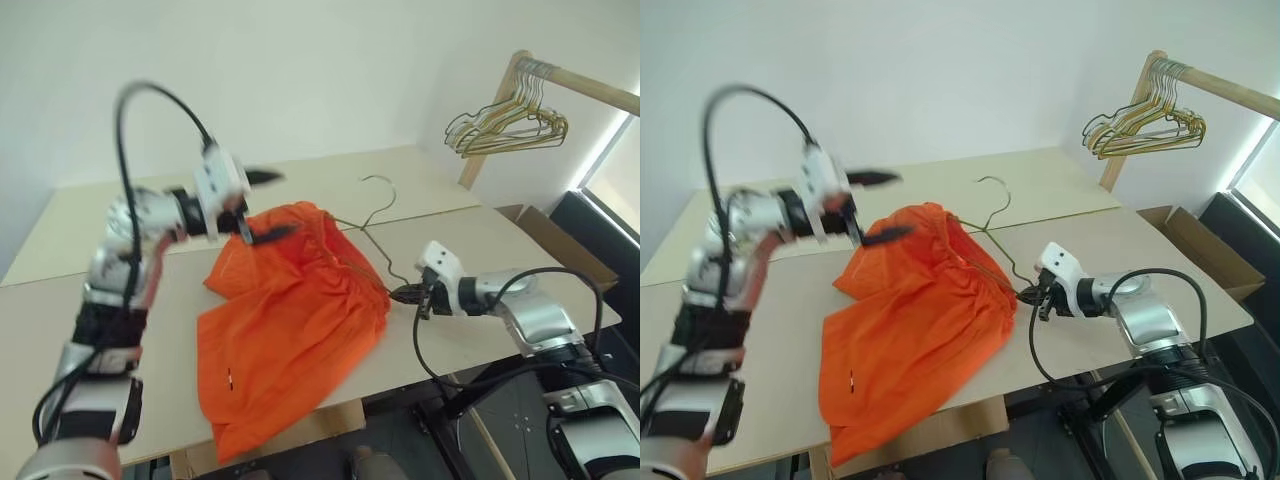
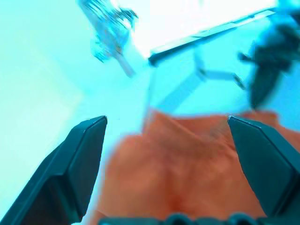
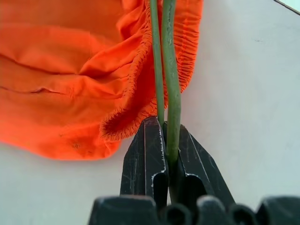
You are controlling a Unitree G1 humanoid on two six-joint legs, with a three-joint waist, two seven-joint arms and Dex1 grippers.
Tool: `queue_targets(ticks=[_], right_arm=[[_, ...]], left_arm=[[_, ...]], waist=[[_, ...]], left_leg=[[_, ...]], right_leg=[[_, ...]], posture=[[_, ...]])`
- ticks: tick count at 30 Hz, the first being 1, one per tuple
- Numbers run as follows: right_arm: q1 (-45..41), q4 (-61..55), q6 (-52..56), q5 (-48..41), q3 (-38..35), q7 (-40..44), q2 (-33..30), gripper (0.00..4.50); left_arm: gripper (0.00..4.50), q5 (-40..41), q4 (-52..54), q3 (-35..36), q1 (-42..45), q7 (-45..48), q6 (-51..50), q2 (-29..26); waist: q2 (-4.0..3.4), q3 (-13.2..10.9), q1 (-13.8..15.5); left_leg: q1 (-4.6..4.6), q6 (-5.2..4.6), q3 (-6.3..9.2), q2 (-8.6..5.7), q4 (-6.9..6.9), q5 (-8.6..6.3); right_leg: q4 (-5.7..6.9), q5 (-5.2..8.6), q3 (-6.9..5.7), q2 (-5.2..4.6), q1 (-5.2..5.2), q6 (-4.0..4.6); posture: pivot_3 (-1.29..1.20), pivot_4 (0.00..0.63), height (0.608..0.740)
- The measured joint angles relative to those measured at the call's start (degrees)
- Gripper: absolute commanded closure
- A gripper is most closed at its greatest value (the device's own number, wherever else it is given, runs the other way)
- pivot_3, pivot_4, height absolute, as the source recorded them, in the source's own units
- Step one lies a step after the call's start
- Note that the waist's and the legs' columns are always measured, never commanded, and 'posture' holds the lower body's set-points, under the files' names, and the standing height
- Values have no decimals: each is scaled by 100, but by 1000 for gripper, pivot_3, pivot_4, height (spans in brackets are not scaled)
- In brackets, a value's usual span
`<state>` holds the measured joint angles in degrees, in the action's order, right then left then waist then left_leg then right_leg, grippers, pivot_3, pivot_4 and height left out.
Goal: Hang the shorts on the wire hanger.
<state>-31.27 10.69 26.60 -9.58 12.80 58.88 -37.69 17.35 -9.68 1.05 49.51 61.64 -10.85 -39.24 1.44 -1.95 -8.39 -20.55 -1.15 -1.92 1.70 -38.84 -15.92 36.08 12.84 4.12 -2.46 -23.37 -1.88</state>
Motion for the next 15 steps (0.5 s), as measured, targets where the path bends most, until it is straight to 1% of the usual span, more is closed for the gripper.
queue_targets(ticks=[2,4,7,10,12,15], right_arm=[[-10,-5,-75,115,76,-2,64,4500],[-22,-3,-77,168,108,-11,147,4500],[-156,-20,-116,273,250,4,290,4500],[-185,-54,-225,395,314,32,297,4500],[-194,-89,-233,414,343,62,305,4500],[-232,-186,-229,519,443,61,346,4500]], left_arm=[[29,43,-445,109,372,489,292,-353],[29,8,-869,37,428,1105,702,-559],[29,-200,-1676,-358,441,2093,1418,-607],[29,-259,-2275,-596,736,2753,1819,-597],[29,-320,-2622,-859,1080,2996,2229,-626],[29,-441,-3198,-1307,1430,3058,2739,-557]], waist=[[-6,3,-42],[-14,3,-48],[-13,0,-33],[-8,-2,0],[-6,-1,27],[-7,-1,32]], left_leg=[[4,0,-1,-1,6,0],[8,0,-1,-1,6,0],[-4,0,-12,0,-3,0],[-39,0,-18,0,-14,0],[-76,0,-19,-4,-21,1],[-87,-1,-19,-4,-21,1]], right_leg=[[0,0,1,0,1,3],[0,1,0,0,4,5],[0,0,-12,-1,2,6],[1,0,-26,0,-23,5],[12,-3,-21,-3,-66,9],[12,-4,-18,-2,-79,10]], posture=[[-87,0,740],[-89,0,740],[-87,0,740],[-87,0,740],[-89,0,740],[-96,0,740]])
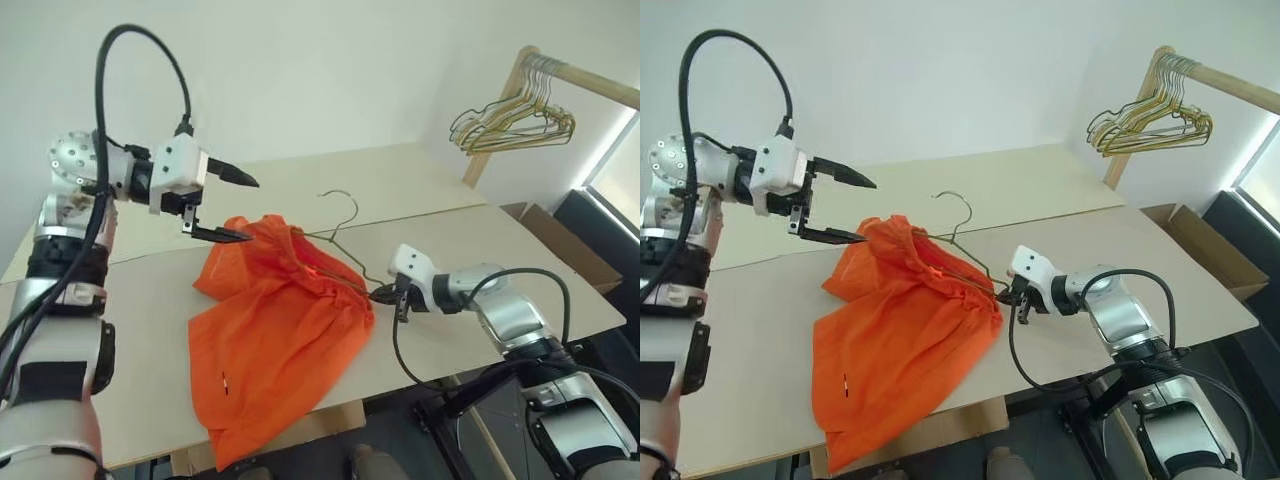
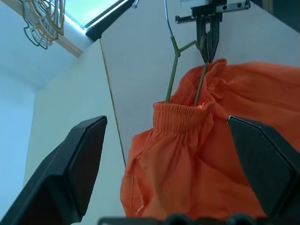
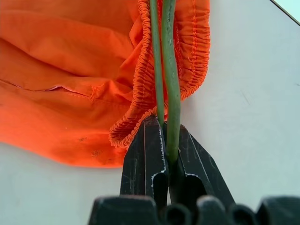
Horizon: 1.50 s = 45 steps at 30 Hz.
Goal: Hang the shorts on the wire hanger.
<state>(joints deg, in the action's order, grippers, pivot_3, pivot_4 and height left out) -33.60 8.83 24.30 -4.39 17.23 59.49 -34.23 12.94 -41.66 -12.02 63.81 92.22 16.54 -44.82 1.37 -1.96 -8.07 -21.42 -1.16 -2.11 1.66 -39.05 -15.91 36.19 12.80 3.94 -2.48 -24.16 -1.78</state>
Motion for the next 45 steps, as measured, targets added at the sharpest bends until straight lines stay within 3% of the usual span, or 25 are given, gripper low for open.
queue_targets(ticks=[6,9,11,25,29,37,45], right_arm=[[-129,-176,156,160,107,37,4,4500],[-175,-247,341,167,167,110,6,4500],[-177,-258,424,168,183,137,7,4500],[-280,-390,615,228,233,131,10,4500],[-317,-454,616,262,237,126,11,4500],[-315,-539,604,318,251,121,7,4500],[-103,-667,48,601,284,-119,-17,4500]], left_arm=[[29,-61,-974,-1033,357,4,520,150],[584,-282,-1491,-1219,639,5,694,300],[1205,-502,-1873,-1215,779,5,866,471],[1205,-1658,-2812,-1041,962,-68,1199,1056],[1962,-1811,-2885,-915,963,-136,1200,1146],[4421,-2188,-2913,-811,962,-418,1215,1158],[4479,-2426,-2919,-772,962,-513,1348,1179]], waist=[[0,0,-45],[0,0,-47],[0,0,-48],[0,0,-74],[0,0,-91],[0,0,-96],[1,0,-94]], left_leg=[[-22,0,5,1,-6,0],[-26,-1,3,0,-10,0],[-26,-1,2,-1,-11,0],[-34,-1,5,-1,-19,0],[-33,-1,8,0,-19,0],[-33,-1,21,-1,-21,0],[-33,-1,25,-1,-22,0]], right_leg=[[-1,0,-1,1,-16,0],[-1,0,-3,1,-17,-1],[-1,0,-3,0,-17,-1],[2,-1,-3,0,-19,-3],[4,-1,-3,1,-19,-3],[7,-2,-3,0,-19,-4],[10,-2,-4,0,-19,-4]], posture=[[-105,0,740],[-110,0,740],[-111,0,740],[-128,0,740],[-128,0,740],[-135,0,740],[-132,0,740]])
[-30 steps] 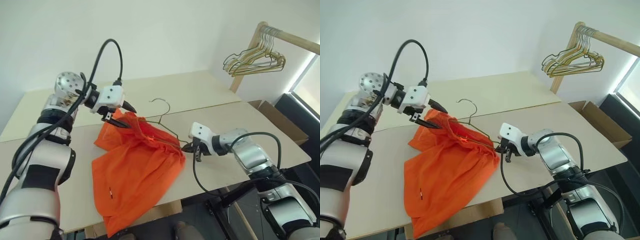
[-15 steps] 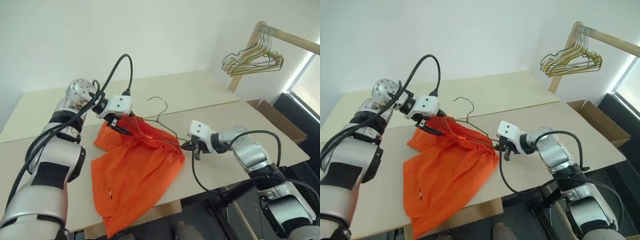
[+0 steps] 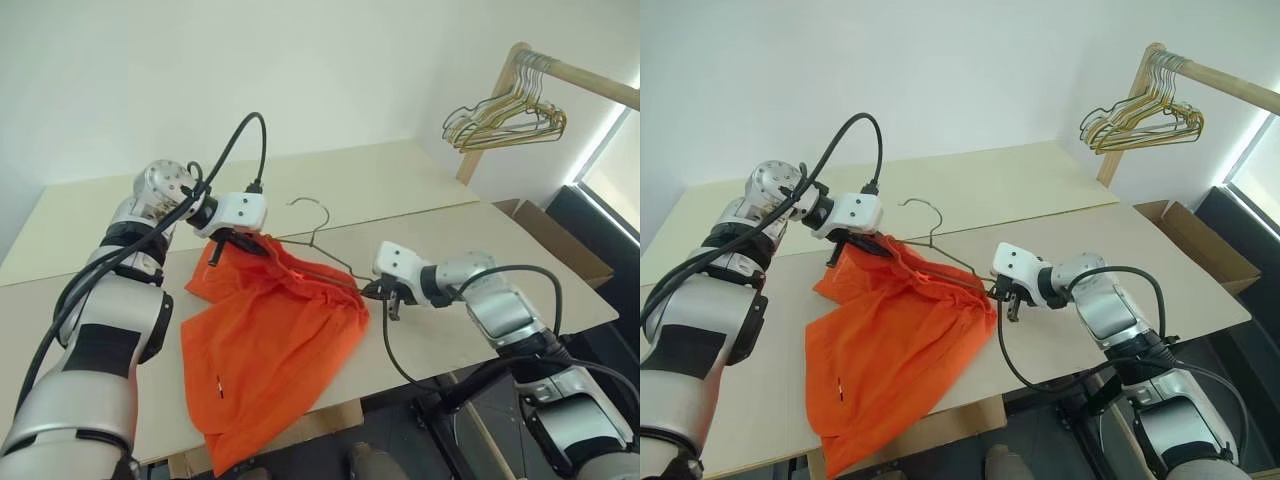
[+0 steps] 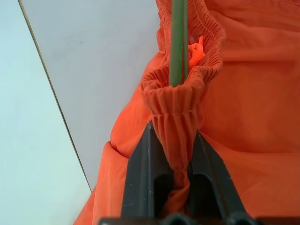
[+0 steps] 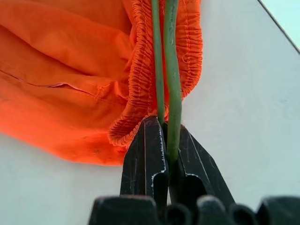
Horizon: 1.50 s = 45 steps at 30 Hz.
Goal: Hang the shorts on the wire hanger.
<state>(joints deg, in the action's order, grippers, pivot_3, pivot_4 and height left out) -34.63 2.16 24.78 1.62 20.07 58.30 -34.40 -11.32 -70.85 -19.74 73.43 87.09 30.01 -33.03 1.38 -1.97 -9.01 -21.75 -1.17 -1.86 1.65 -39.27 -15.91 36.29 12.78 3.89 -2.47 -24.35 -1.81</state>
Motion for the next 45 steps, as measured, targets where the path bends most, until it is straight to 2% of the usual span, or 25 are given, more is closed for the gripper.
queue_targets(ticks=[4,8,11,16,21,26,33,45], right_arm=[[78,-12,-341,55,-10,-208,55,3366],[80,-25,-378,20,-143,-351,91,1991],[94,-30,-353,-184,-528,-385,1,916],[488,-376,-154,-717,-1468,-363,-390,916],[1470,-814,71,-1001,-1774,-402,-502,916],[1658,-825,402,-1262,-1597,-660,234,916],[1149,84,397,-1320,-1363,-1066,1169,916],[699,1407,62,-1380,-1196,-1064,1737,916]], left_arm=[[4500,-87,-2,33,0,-38,107,-57],[4500,-215,-18,57,2,-256,179,-79],[4500,-215,-41,99,31,-350,179,-109],[4500,-198,-103,337,103,-562,121,-201],[4500,-168,-127,584,135,-522,103,-277],[4500,-183,-127,644,175,-492,127,-289],[4500,-205,-128,713,227,-498,160,-336],[4500,-209,-138,747,228,-539,210,-384]], waist=[[0,0,-20],[0,0,-13],[0,0,2],[1,1,45],[2,1,40],[4,0,-41],[4,0,-77],[4,0,-60]], left_leg=[[2,0,1,0,-1,0],[2,0,8,-1,-2,0],[1,0,14,-2,-3,0],[-3,0,18,-2,-3,0],[-3,0,12,-3,-4,0],[21,0,14,-4,-6,1],[38,4,17,-4,-11,6],[14,3,27,-5,-11,5]], right_leg=[[3,0,1,0,0,0],[7,-1,1,-1,1,0],[6,-1,1,-3,1,-1],[1,-1,-6,-3,3,-1],[3,-1,-5,-4,4,-1],[41,-3,8,0,5,0],[57,-3,9,4,16,0],[61,-6,4,-3,9,0]], posture=[[-130,0,740],[-124,0,740],[-121,0,740],[-127,0,740],[-126,0,740],[-117,0,740],[-98,0,740],[-80,0,740]])
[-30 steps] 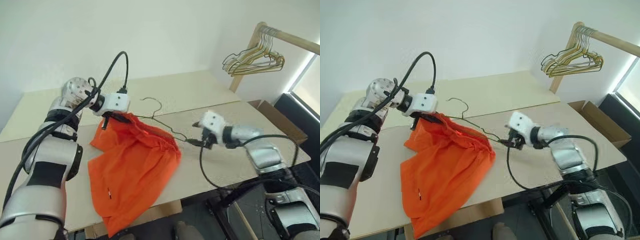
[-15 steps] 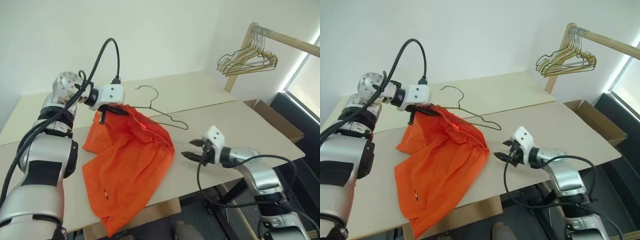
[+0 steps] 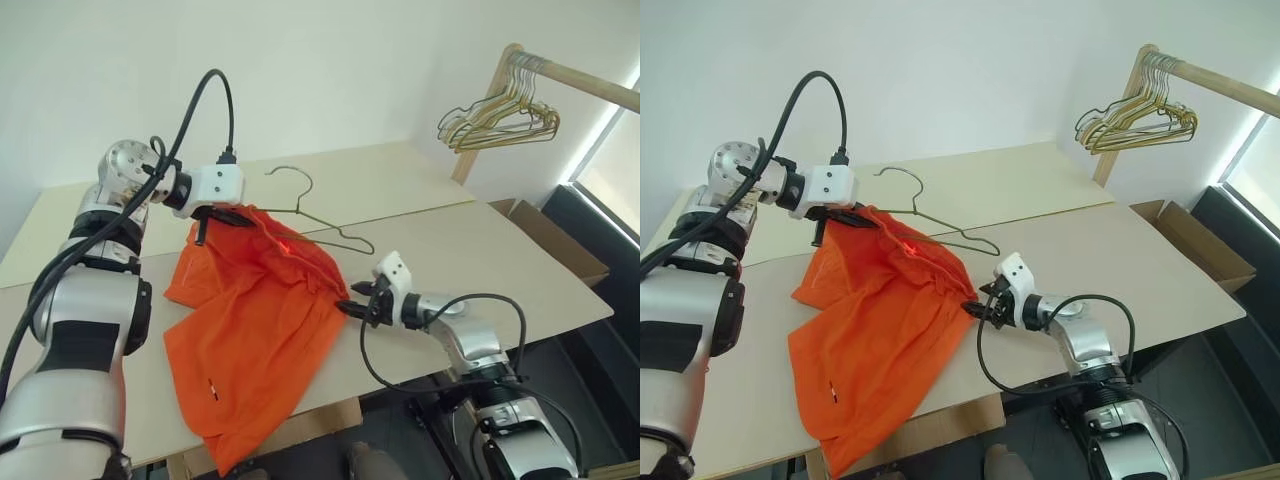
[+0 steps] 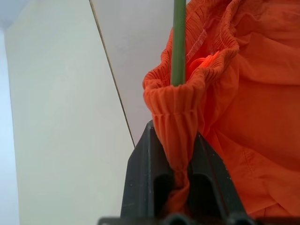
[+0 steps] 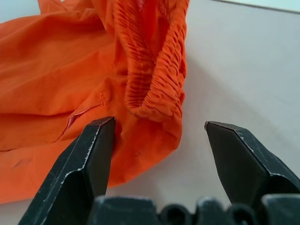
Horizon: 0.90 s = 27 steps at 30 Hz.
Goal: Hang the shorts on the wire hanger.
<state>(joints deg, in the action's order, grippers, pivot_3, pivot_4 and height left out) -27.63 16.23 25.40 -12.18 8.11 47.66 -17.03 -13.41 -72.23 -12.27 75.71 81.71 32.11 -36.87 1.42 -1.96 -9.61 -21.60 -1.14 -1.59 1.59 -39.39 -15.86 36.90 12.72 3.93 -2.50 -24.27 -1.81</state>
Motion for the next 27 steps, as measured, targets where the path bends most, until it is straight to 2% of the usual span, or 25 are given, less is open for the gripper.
queue_targets(ticks=[6,8,10,17,27], right_arm=[[-249,596,19,-356,-298,67,314,916],[-345,785,60,-488,-451,88,330,1284],[-384,914,161,-519,-496,146,324,1824],[-387,1034,340,-529,-490,198,337,4370],[-391,1070,257,-505,-606,63,443,4470]], left_arm=[[4500,0,-2,5,0,-28,0,2],[4500,0,-2,6,1,-34,-1,1],[4500,0,-2,9,1,-40,-3,0],[4500,0,-3,9,1,-125,-3,1],[4500,0,-3,10,-2,-162,-5,-1]], waist=[[0,0,-6],[0,0,-3],[0,0,-2],[0,0,-11],[0,0,-10]], left_leg=[[5,0,3,0,-1,0],[6,0,4,0,-2,0],[6,0,5,1,-2,0],[2,0,6,1,-1,0],[2,0,6,0,-2,0]], right_leg=[[2,0,0,0,0,1],[11,-1,0,0,1,1],[16,-1,-1,0,1,1],[17,-1,-1,0,-2,1],[17,-1,-1,-1,-2,1]], posture=[[-78,0,740],[-76,0,740],[-75,0,740],[-79,0,740],[-80,0,740]])
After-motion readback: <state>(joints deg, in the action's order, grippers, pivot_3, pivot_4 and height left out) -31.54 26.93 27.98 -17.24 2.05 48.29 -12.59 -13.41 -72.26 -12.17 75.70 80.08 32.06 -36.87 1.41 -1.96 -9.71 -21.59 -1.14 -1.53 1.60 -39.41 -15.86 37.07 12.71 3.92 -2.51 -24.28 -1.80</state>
